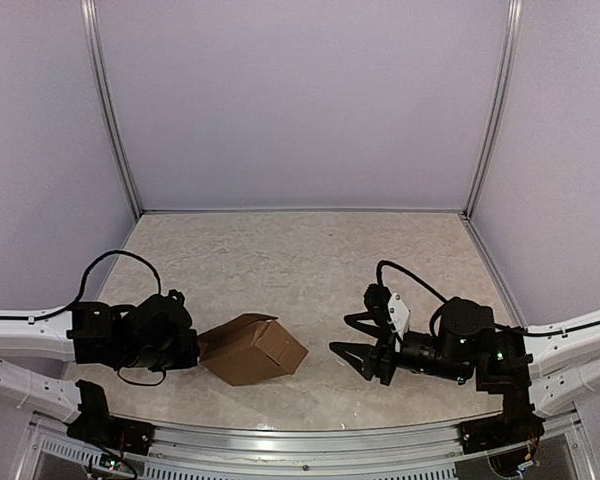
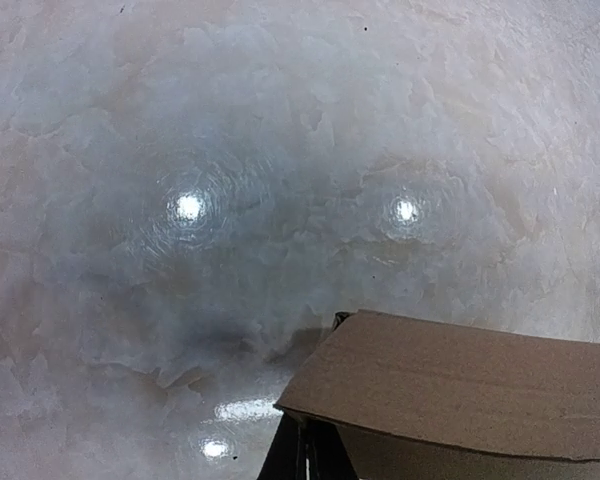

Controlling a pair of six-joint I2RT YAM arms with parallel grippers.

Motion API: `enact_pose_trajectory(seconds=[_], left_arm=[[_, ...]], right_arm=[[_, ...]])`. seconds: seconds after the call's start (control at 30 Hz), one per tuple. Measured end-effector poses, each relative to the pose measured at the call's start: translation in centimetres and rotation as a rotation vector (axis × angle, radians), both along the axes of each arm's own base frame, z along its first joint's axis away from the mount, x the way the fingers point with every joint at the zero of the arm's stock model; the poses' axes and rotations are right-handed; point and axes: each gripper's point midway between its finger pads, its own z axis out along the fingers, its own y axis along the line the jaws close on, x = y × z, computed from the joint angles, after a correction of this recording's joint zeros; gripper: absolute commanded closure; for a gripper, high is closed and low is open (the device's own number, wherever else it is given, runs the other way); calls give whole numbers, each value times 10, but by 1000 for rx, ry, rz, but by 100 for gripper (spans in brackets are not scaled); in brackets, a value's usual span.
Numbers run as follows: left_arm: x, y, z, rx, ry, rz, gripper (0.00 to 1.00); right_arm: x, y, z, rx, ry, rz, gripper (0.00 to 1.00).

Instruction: Fold the paper box

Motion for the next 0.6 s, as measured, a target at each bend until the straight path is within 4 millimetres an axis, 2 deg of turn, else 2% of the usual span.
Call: enact_pose_trajectory(seconds=[0.07, 0.13, 0.37, 0.6], left_arm=[[1, -1, 0, 6, 1, -1, 100], [1, -2, 0, 11, 1, -4, 100], [2, -2, -2, 28, 2, -10, 100], [1, -2, -2, 32, 0, -14, 100]], right_arm=[[-4, 8, 5, -4, 2, 32, 68], [-7, 18, 6, -16, 11, 67, 74], [-12, 46, -19, -100, 46, 136, 81], [-9, 60, -34, -139, 70, 155, 89]])
